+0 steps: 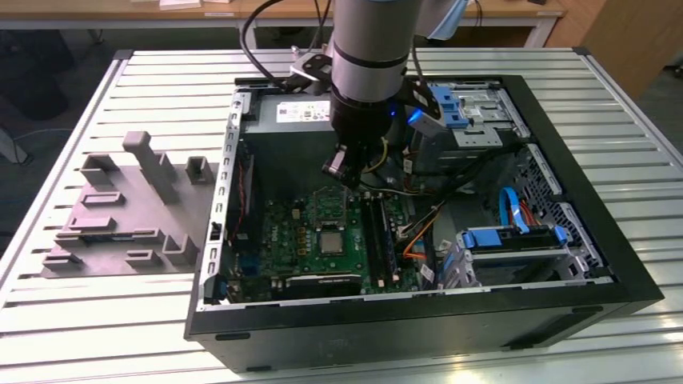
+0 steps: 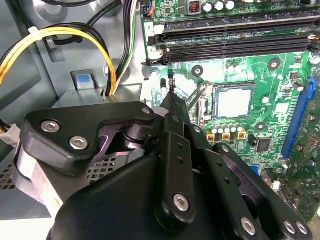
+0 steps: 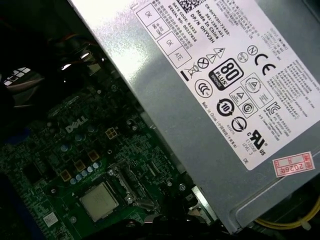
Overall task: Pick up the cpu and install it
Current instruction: 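Close the cpu cover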
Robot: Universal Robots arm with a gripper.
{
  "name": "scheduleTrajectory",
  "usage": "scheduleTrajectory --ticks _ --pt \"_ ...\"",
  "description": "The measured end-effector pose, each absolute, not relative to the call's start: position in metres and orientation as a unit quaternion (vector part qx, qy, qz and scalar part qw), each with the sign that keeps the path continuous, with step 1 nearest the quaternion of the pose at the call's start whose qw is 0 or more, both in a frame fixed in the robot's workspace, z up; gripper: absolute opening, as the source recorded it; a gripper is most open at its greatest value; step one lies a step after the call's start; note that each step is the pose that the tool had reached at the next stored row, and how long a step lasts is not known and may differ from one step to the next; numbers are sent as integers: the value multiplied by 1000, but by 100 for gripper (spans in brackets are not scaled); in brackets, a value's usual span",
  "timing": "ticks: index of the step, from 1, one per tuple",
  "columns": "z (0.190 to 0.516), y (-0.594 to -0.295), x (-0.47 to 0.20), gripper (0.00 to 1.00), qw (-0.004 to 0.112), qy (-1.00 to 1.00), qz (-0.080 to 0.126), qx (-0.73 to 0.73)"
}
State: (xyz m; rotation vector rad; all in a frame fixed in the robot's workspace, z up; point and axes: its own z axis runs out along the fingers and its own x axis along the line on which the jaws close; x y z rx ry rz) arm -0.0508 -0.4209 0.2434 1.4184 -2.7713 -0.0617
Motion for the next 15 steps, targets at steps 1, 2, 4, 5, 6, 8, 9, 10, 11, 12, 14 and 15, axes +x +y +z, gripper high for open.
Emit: scheduleTrajectory --ticks 1,2,4,5,6,8,9,10,11,12,14,15 --pt "244 -421 -51 11 14 -890 -20 456" --pt "244 -421 -51 11 14 -889 -20 457" --pt "244 -421 -51 11 14 -889 -20 458" --pt "244 -421 -51 11 14 -889 -20 458" --pt "244 -421 -51 11 14 -889 -20 458" --pt "245 -421 -51 11 14 -889 -20 458" --pt "245 -421 -51 11 14 -889 -20 458" --pt "245 -421 -51 11 14 -889 -20 458" --pt "245 -421 -51 11 14 -889 -20 458" --pt "245 -421 -51 11 14 -888 -20 458" --pt "245 -421 -51 11 14 -888 -20 459" --pt "245 -421 -51 11 14 -888 -20 459"
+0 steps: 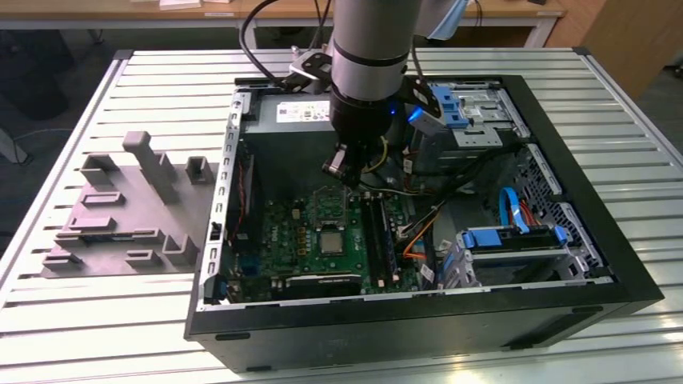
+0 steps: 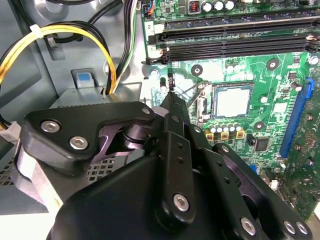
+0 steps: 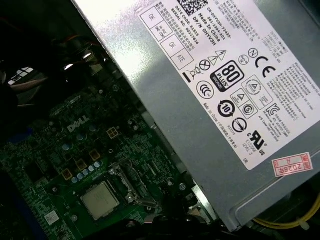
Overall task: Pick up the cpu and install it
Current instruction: 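Close the cpu cover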
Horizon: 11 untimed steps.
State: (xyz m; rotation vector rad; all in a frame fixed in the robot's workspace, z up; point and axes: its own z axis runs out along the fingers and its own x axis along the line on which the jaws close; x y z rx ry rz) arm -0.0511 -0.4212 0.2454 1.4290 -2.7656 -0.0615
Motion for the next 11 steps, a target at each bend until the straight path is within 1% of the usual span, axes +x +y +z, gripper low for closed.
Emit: scheduleTrajectory --ticks 11 --pt "245 -424 -53 11 17 -880 -14 474"
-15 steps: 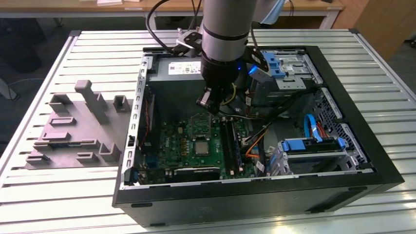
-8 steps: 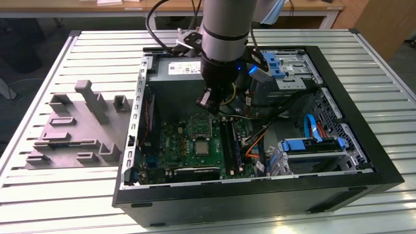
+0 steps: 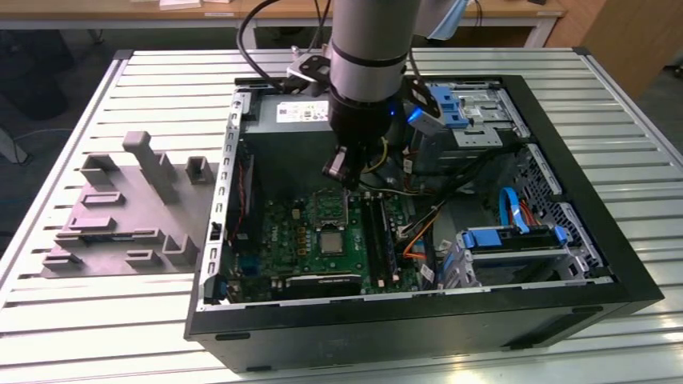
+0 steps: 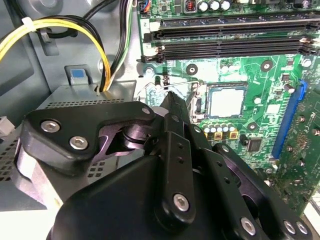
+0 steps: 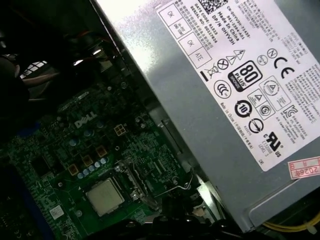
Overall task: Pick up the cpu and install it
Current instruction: 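Close the cpu cover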
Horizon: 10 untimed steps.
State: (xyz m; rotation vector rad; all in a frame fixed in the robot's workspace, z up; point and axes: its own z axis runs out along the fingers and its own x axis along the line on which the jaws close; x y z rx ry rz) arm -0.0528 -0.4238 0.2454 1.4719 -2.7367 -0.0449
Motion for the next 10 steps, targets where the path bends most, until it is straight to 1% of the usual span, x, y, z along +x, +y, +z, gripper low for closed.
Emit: scheduleTrajectory --ticks 10 --pt "245 -432 -53 11 17 -879 -14 476"
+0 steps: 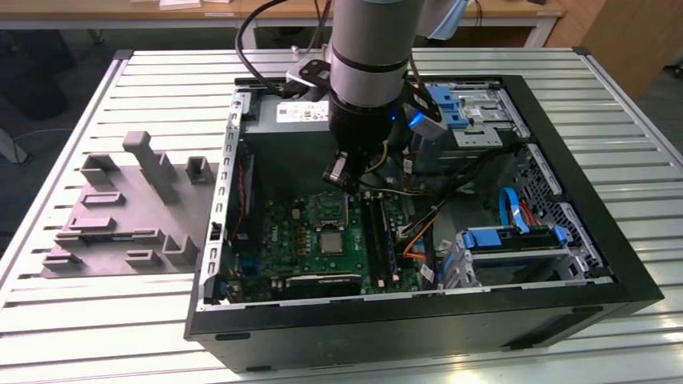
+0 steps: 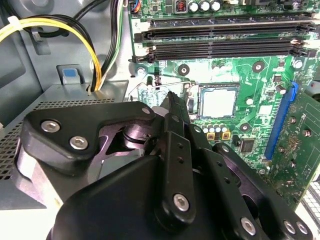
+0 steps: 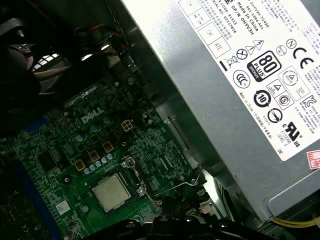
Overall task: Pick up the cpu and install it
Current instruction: 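Close the cpu cover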
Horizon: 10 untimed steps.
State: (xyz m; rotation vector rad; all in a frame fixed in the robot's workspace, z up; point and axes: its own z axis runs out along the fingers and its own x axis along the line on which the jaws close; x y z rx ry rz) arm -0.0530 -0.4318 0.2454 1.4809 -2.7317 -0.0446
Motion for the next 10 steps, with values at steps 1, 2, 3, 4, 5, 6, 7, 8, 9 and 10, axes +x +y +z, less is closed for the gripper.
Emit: scheduleTrajectory --ticks 1,2,3,4,5,6,7,8,9,10 --pt "245 -432 -53 11 17 -879 -14 477" --pt "245 -432 -53 11 17 -879 -14 477" --pt "245 -432 -53 11 17 -879 -14 477" --pt "245 -432 -53 11 17 -879 -14 477" --pt "245 -432 -53 11 17 -879 -14 477" --pt "245 -432 -53 11 17 -879 -14 477" --pt "245 -432 -53 11 17 -879 -14 477" --pt "245 -432 -53 11 17 -879 -14 477" --pt "245 -432 -53 11 17 -879 -14 477" --pt "245 -432 -53 11 17 -879 -14 476"
